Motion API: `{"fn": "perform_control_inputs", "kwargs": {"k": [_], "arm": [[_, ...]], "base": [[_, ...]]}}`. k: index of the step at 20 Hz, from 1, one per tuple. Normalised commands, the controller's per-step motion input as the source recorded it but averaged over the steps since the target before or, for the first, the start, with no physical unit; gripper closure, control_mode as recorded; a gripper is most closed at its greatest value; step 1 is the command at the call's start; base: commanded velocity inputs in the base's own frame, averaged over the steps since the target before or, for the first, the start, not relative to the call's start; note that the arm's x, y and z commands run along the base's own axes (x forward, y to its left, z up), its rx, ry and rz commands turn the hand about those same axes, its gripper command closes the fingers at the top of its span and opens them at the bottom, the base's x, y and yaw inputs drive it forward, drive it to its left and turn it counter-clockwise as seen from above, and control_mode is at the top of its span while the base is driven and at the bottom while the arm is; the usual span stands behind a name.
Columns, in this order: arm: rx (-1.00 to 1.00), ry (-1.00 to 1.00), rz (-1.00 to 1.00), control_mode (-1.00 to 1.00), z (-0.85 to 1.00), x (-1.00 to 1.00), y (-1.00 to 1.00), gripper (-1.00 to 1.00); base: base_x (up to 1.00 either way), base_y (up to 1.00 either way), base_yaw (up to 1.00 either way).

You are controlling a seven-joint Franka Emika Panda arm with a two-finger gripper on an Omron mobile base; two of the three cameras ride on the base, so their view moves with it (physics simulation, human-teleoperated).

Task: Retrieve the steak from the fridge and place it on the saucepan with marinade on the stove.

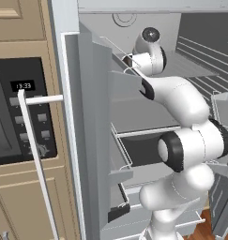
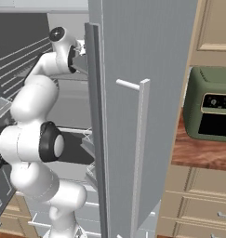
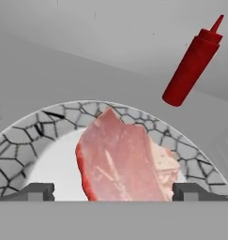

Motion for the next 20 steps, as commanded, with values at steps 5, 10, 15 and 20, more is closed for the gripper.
{"fn": "perform_control_inputs", "kwargs": {"k": [5, 10, 15, 20], "arm": [[0.0, 0.0, 0.0, -1.0, 0.0, 0.23, 0.0, -1.0], [0.0, 0.0, 0.0, -1.0, -0.07, 0.19, 0.0, -1.0], [0.0, 0.0, 0.0, -1.0, -0.12, 0.2, 0.0, -1.0], [0.0, 0.0, 0.0, -1.0, -0.12, 0.22, 0.0, -1.0]], "base": [[0.0, 0.0, 0.0], [0.0, 0.0, 0.0], [0.0, 0.0, 0.0], [0.0, 0.0, 0.0]]}}
